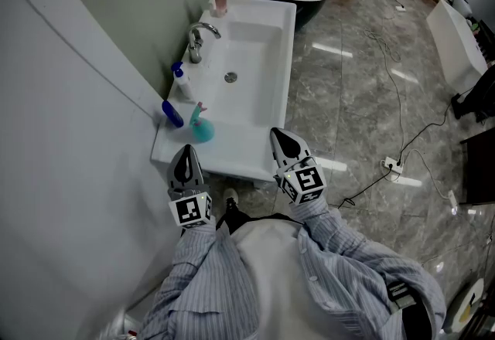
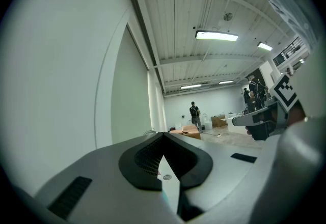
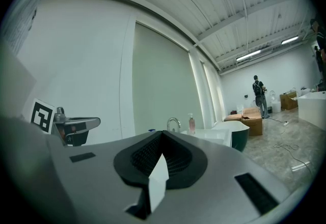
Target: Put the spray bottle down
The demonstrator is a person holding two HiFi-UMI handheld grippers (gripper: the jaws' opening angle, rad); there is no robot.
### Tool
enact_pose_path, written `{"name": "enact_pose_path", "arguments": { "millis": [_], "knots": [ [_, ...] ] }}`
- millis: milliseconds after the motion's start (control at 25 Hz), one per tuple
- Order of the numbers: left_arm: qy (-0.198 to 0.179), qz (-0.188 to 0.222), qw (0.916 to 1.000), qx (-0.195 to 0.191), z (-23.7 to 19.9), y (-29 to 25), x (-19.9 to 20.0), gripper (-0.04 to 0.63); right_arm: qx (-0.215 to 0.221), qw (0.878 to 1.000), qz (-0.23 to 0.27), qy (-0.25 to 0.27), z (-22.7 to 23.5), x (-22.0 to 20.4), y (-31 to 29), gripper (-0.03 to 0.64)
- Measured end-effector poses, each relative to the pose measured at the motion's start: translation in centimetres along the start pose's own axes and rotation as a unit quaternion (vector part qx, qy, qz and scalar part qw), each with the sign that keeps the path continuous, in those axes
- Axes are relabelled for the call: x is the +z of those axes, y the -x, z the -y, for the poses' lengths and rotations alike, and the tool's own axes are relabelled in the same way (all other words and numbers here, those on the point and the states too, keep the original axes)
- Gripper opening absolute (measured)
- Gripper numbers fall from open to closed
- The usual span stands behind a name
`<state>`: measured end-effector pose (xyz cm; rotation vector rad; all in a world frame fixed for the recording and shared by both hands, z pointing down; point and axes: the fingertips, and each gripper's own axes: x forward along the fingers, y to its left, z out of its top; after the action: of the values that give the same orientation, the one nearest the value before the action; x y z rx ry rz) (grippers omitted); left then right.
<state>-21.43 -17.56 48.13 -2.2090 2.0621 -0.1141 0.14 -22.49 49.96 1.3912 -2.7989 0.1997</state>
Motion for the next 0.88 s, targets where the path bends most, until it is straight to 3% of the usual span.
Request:
{"name": "enact_pose_path", "arguments": {
  "millis": [880],
  "knots": [
    [-0.001,0.002,1.0000,-0.001,-0.13,0.02,0.28,0.000,0.003,1.000,0.003,0.008,-0.44,0.41,-0.05,0.014]
  ]
}}
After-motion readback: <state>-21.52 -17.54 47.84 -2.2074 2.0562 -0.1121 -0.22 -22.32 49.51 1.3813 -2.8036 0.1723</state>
